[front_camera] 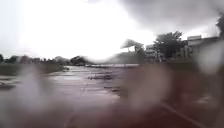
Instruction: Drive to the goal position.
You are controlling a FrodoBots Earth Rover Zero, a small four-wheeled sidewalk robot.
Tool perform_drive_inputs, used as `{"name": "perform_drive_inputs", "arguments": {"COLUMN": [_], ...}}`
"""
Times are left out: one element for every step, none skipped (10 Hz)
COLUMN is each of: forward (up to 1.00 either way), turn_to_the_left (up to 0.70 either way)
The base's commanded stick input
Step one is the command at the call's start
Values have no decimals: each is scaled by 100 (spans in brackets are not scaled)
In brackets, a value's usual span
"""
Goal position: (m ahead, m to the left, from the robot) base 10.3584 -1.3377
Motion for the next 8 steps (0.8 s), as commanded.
{"name": "perform_drive_inputs", "arguments": {"forward": [45, 45, 45, 45, 45, 45, 45, 45], "turn_to_the_left": [0, 0, 0, 0, 0, 0, 0, 0]}}
